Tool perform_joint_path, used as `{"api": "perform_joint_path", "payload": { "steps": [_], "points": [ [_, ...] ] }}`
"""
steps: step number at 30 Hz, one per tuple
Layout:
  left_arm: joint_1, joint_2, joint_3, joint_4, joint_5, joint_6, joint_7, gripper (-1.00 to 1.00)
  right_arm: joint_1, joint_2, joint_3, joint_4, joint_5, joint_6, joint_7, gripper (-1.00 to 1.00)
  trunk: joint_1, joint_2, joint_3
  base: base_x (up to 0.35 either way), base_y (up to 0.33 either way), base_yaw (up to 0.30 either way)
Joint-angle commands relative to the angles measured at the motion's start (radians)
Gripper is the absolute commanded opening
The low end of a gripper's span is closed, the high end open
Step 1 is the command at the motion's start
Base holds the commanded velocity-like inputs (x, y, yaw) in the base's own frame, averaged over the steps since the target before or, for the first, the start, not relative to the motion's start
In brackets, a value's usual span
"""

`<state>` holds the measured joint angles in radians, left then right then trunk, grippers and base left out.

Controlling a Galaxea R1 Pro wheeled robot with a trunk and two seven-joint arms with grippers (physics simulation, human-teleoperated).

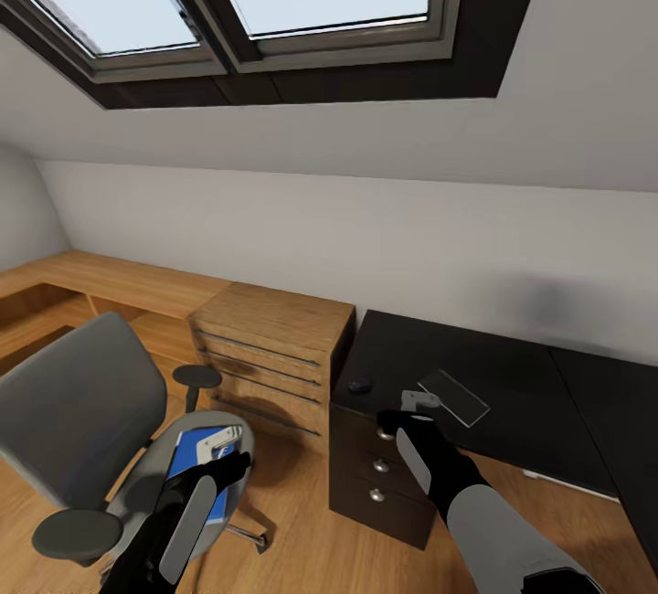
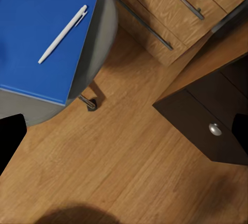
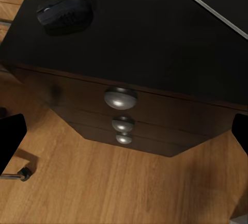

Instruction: In the bedroom, organize the workspace by keeping the computer under the desk, ensuring the monitor is on the desk, placing the keyboard on the desk next to the monitor, placing the mouse on the desk next to the keyboard, moving the folder from the swivel chair onto the desk next to the mouse, stacking the notebook on top of the folder with the pen on top of the notebook, and positioning the swivel chair next to the desk.

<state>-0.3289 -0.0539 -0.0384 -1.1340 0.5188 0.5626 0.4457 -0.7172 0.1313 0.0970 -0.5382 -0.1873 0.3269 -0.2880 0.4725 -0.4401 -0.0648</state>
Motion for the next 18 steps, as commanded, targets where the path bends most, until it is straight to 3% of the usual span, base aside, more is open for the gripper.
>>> {"api": "perform_joint_path", "payload": {
  "steps": [1,14,18],
  "points": [
    [-0.001,0.0,-0.001,-0.001,0.01,0.002,0.01,1.0,-0.001,-0.001,0.007,-0.002,-0.011,0.004,-0.009,1.0,0.001,-0.002,-0.002,0.006,-0.008,0.043],
    [-0.001,0.001,0.001,-0.001,0.011,0.002,0.01,1.0,-0.001,-0.001,0.007,-0.005,-0.012,0.004,-0.008,1.0,0.001,-0.002,-0.002,0.001,-0.001,0.007],
    [-0.001,0.002,0.002,0.0,0.01,0.001,0.01,1.0,-0.001,-0.001,0.007,-0.005,-0.011,0.004,-0.01,1.0,0.001,-0.002,-0.002,0.029,-0.073,0.121]
  ]
}}
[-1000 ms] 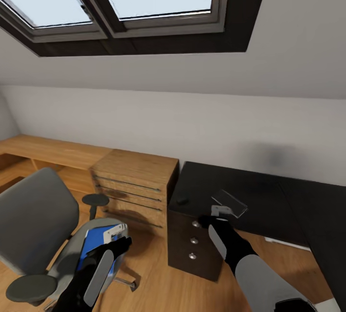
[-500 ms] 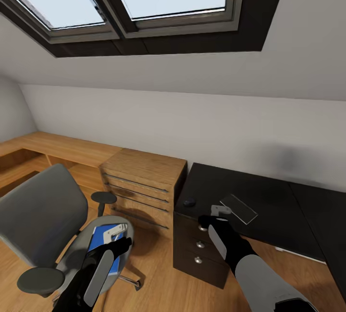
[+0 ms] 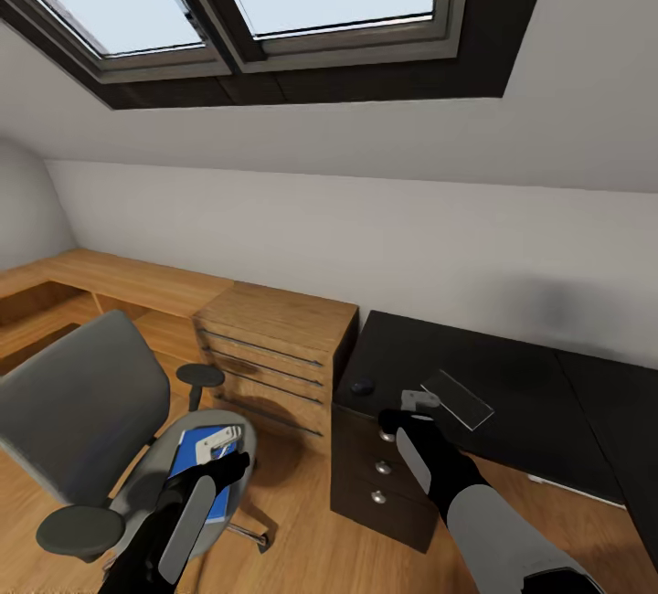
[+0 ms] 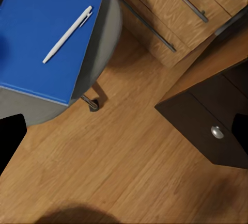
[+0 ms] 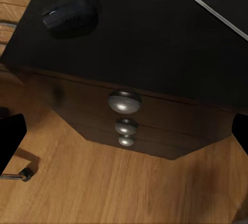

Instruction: In the bedroom, organize the workspace by keeping the computer under the desk, ensuring the monitor is on the desk, placing the keyboard on the desk next to the monitor, placing the mouse on the desk next to the keyboard, moving the folder from the swivel chair onto the desk next to the mouse, stacking the notebook on top of the folder with the pen on top of the notebook, and positioning the swivel chair next to the desk.

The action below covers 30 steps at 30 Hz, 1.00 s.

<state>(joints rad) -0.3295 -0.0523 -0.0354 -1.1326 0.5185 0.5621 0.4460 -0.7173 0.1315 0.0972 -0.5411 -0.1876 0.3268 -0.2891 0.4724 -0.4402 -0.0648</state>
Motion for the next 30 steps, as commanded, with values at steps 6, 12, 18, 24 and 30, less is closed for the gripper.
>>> {"api": "perform_joint_path", "payload": {
  "steps": [6,12,18,24,30],
  "points": [
    [0.0,0.0,-0.001,-0.001,0.01,0.001,0.01,1.0,-0.001,-0.001,0.007,-0.001,-0.01,0.005,-0.007,1.0,0.001,-0.002,-0.002,0.16,-0.23,0.203],
    [0.0,0.0,-0.001,-0.001,0.011,0.002,0.009,1.0,-0.001,-0.002,0.007,0.0,-0.008,0.004,-0.007,1.0,0.001,-0.002,-0.002,0.189,-0.234,0.058],
    [-0.001,0.0,0.0,0.0,0.012,0.004,0.008,1.0,-0.001,-0.002,0.008,0.0,-0.003,0.003,-0.006,1.0,0.001,-0.002,-0.002,0.157,-0.095,0.008],
    [0.0,0.0,-0.001,0.0,0.013,0.004,0.008,1.0,-0.001,-0.001,0.008,-0.001,-0.004,0.003,-0.006,1.0,0.001,-0.002,-0.002,0.212,-0.009,0.001],
    [0.0,0.0,0.0,0.0,0.012,0.004,0.008,1.0,-0.001,0.0,0.009,-0.002,-0.005,0.003,-0.006,1.0,0.001,-0.002,-0.002,0.314,0.028,0.0]
  ]
}}
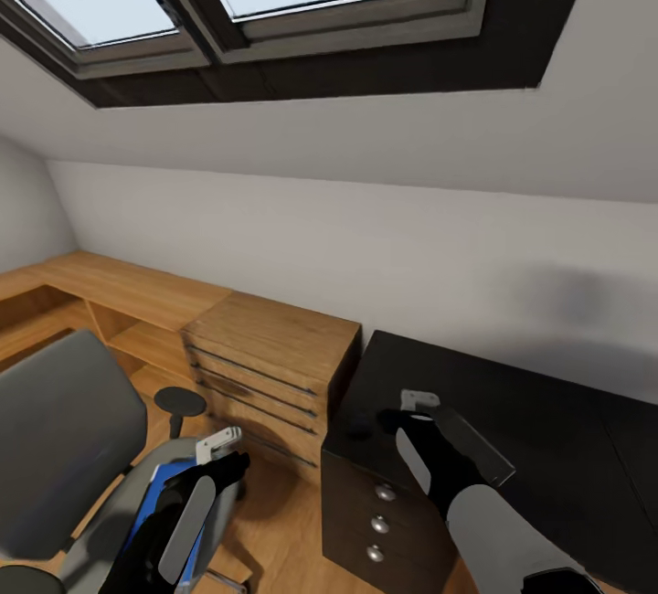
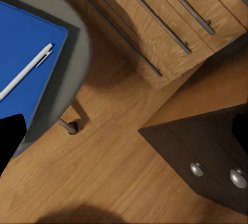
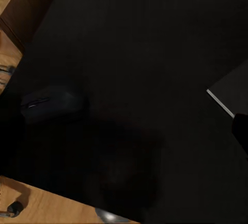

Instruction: In the bedroom, organize the workspace by keeping the computer under the desk, ensuring the monitor is on the desk, placing the keyboard on the desk next to the monitor, placing the mouse on the desk next to the keyboard, moving the folder from the swivel chair onto the desk next to the mouse, stacking the notebook on top of the folder with the pen on top of the notebook, and positioning the swivel chair next to the desk.

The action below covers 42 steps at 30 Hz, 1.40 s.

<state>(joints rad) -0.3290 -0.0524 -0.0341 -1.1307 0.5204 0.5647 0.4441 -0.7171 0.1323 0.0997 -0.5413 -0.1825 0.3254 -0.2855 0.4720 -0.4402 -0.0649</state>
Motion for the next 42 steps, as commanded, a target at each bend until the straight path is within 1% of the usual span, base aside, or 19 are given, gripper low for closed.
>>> {"api": "perform_joint_path", "payload": {
  "steps": [1,8,13,18,20,24,25,26,28,29,32,33,35,40,42],
  "points": [
    [-0.001,0.0,-0.001,-0.001,0.01,0.002,0.009,1.0,-0.001,-0.001,0.007,-0.002,-0.011,0.004,-0.009,1.0,0.001,-0.002,-0.002,0.32,0.112,0.0],
    [-0.001,0.0,-0.002,-0.006,0.014,0.001,0.007,1.0,-0.001,-0.002,0.007,0.004,-0.008,0.004,-0.009,1.0,0.001,-0.002,-0.002,0.039,0.061,0.0],
    [-0.001,0.0,-0.004,-0.006,0.015,0.001,0.007,1.0,-0.001,-0.001,0.009,0.007,-0.008,0.004,-0.009,1.0,0.001,-0.002,-0.002,0.001,0.203,0.0],
    [-0.001,0.0,-0.004,-0.017,0.015,0.004,0.007,1.0,-0.001,0.003,0.013,0.009,-0.008,0.005,-0.01,1.0,0.001,-0.002,-0.002,0.0,0.056,0.0],
    [-0.002,-0.001,-0.006,-0.061,0.016,0.006,0.007,1.0,-0.001,0.005,0.019,0.015,-0.007,0.005,-0.01,1.0,0.001,-0.002,-0.002,0.0,0.011,0.0],
    [0.004,-0.002,-0.007,-0.182,0.017,0.012,0.006,1.0,-0.001,0.013,0.027,0.045,-0.007,0.007,-0.011,1.0,0.001,-0.002,-0.002,0.0,0.004,0.0],
    [0.009,-0.002,-0.007,-0.203,0.018,0.014,0.006,1.0,-0.002,0.016,0.028,0.048,-0.007,0.007,-0.011,1.0,0.001,-0.002,-0.002,0.0,0.002,0.0],
    [0.022,-0.003,-0.007,-0.244,0.018,0.02,0.006,1.0,-0.003,0.023,0.029,0.052,-0.006,0.009,-0.012,1.0,0.001,-0.002,-0.002,0.0,0.001,0.0],
    [0.035,-0.004,-0.007,-0.279,0.018,0.031,0.006,1.0,-0.007,0.027,0.029,0.056,-0.005,0.011,-0.013,1.0,0.001,-0.002,-0.002,0.0,0.0,0.0],
    [0.053,-0.005,-0.007,-0.352,0.02,0.072,0.006,1.0,-0.041,0.032,0.028,0.066,-0.006,0.014,-0.015,1.0,0.001,-0.002,-0.002,0.0,0.0,0.0],
    [0.059,-0.006,-0.007,-0.396,0.031,0.1,0.006,1.0,-0.08,0.032,0.025,0.097,-0.009,0.012,-0.015,1.0,0.001,-0.002,-0.002,0.0,0.0,0.0],
    [0.064,-0.006,-0.007,-0.421,0.051,0.112,0.006,1.0,-0.112,0.032,0.024,0.144,-0.013,0.007,-0.015,1.0,0.005,-0.009,-0.005,0.0,0.0,0.0],
    [0.067,-0.006,-0.007,-0.428,0.057,0.116,0.006,1.0,-0.12,0.031,0.023,0.16,-0.014,0.0,-0.015,1.0,0.013,-0.023,-0.012,0.0,0.0,0.0],
    [0.072,-0.006,-0.007,-0.436,0.066,0.12,0.007,1.0,-0.133,0.031,0.021,0.187,-0.013,-0.069,-0.015,1.0,0.032,-0.058,-0.027,0.0,0.0,0.0],
    [0.073,-0.006,-0.007,-0.437,0.067,0.12,0.007,1.0,-0.133,0.03,0.02,0.19,-0.012,-0.083,-0.015,1.0,0.04,-0.072,-0.034,0.0,0.0,0.0]
  ]
}}
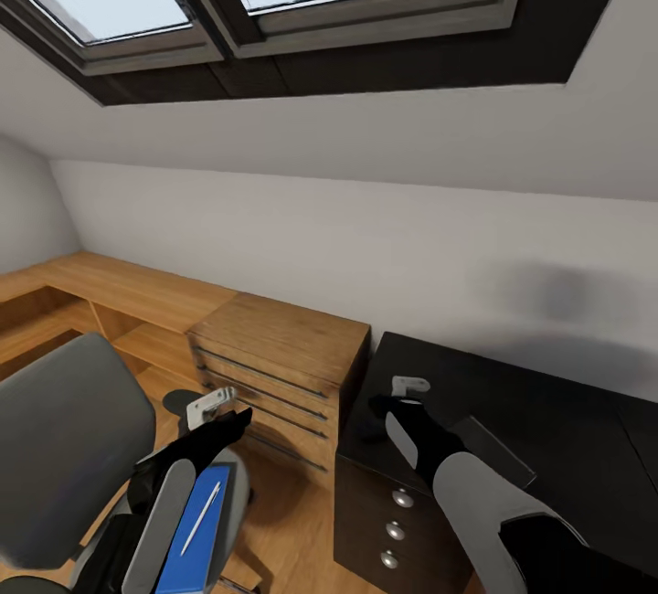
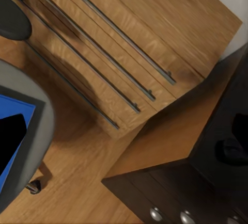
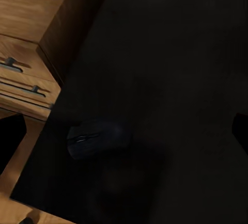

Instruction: In the bedroom, organize the workspace by keeping the computer under the desk, ensuring the monitor is on the desk, placing the keyboard on the desk next to the monitor, placing the mouse on the desk next to the keyboard, moving the folder from the swivel chair onto the desk next to the mouse, stacking the notebook on top of the folder with the pen on top of the notebook, and positioning the swivel chair next to the desk.

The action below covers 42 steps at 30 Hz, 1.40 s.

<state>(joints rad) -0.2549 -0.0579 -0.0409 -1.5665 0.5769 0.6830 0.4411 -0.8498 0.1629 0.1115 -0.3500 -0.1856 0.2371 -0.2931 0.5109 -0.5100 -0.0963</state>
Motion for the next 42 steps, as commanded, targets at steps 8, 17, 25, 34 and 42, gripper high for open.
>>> {"api": "perform_joint_path", "payload": {
  "steps": [8,17,25,34,42],
  "points": [
    [0.001,0.001,-0.001,-0.001,0.012,0.003,0.011,1.0,-0.001,-0.008,0.008,0.0,-0.008,-0.015,-0.008,1.0,0.031,-0.058,-0.027,0.0,0.0,0.0],
    [0.003,0.003,0.0,0.002,0.015,0.003,0.011,1.0,-0.001,-0.01,0.01,-0.001,-0.006,-0.017,-0.007,1.0,0.066,-0.121,-0.055,0.0,0.0,0.0],
    [0.003,0.003,0.001,0.004,0.016,0.003,0.013,1.0,-0.001,-0.011,0.008,-0.011,-0.013,-0.009,-0.008,1.0,0.096,-0.177,-0.081,0.0,0.0,0.0],
    [0.003,0.003,0.001,0.006,0.017,0.003,0.015,1.0,-0.001,-0.011,0.008,-0.012,-0.014,-0.007,-0.008,1.0,0.131,-0.24,-0.109,0.0,0.0,0.0],
    [0.003,0.003,0.001,0.006,0.016,0.003,0.016,1.0,-0.001,-0.011,0.008,-0.012,-0.014,-0.007,-0.008,1.0,0.162,-0.296,-0.134,0.0,0.0,0.0]
  ]
}}
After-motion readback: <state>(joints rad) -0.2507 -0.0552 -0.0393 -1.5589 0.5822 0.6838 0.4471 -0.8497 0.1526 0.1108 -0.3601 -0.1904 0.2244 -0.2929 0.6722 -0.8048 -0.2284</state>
